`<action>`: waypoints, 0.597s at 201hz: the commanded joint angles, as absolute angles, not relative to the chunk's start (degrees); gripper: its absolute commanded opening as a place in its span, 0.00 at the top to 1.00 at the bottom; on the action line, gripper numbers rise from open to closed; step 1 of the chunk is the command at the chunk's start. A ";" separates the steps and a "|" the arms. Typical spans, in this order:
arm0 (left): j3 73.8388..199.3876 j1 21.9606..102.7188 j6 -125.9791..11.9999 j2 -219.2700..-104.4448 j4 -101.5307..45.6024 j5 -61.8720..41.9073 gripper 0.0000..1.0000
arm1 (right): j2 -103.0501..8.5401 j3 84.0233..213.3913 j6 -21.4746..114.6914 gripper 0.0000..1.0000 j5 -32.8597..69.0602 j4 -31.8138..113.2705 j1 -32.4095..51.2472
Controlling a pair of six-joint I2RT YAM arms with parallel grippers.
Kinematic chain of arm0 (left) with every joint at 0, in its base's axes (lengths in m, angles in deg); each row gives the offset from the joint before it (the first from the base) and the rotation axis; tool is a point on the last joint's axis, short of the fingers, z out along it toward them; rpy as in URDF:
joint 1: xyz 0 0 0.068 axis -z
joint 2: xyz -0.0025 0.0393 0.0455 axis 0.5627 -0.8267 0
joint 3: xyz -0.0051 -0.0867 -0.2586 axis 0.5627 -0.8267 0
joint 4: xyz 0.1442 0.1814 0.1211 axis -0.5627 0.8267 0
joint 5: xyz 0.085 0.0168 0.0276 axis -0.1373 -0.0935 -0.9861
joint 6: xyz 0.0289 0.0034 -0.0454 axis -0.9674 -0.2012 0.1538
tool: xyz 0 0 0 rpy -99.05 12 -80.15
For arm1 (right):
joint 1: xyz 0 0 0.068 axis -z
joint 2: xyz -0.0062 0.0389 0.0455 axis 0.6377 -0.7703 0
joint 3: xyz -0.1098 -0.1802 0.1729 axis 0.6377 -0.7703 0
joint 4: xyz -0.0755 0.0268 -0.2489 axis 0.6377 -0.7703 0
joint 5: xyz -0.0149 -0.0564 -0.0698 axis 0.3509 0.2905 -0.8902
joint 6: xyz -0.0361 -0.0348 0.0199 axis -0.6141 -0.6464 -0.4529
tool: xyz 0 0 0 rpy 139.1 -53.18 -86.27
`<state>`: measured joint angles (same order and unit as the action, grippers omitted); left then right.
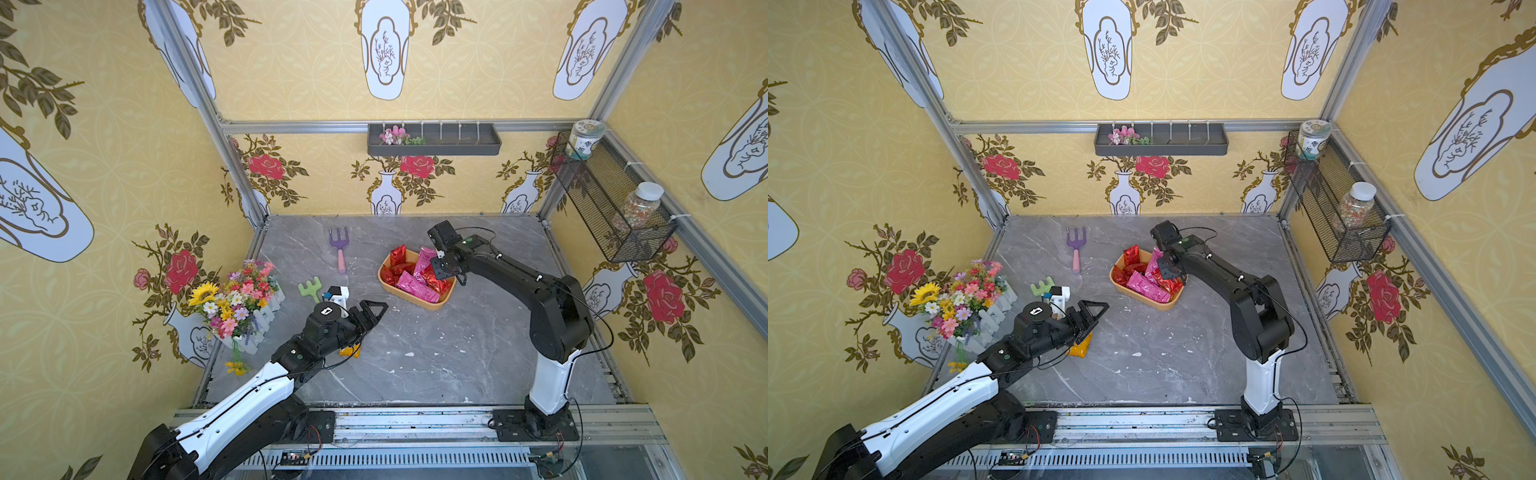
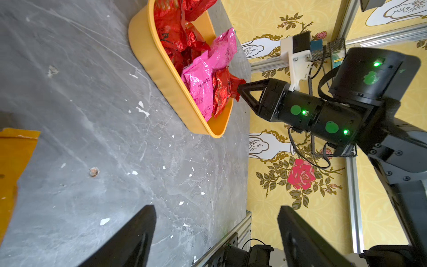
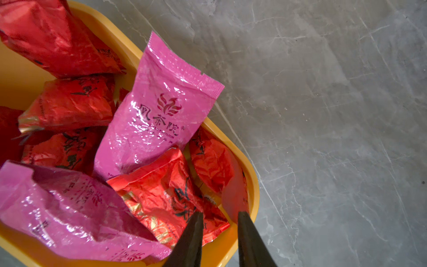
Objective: Take the tea bags out of the storage box
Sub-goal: Pick up the tea bag from the storage box.
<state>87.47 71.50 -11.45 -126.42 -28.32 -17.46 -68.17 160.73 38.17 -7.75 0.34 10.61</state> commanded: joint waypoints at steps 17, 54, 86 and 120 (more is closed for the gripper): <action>87.17 71.51 -10.76 -127.42 -30.87 -16.48 0.12 | -69.22 162.12 37.67 0.74 -9.59 0.36 10.70; 87.48 71.51 -10.65 -128.59 -31.34 -15.91 0.12 | -70.07 162.61 37.75 0.78 -9.46 0.49 10.97; 87.42 71.51 -10.66 -128.62 -31.43 -15.88 0.12 | -70.11 162.93 37.84 0.86 -9.46 0.22 10.97; 87.57 71.51 -10.66 -128.67 -31.51 -15.92 0.12 | -69.07 163.21 38.10 0.95 -9.37 -0.31 10.77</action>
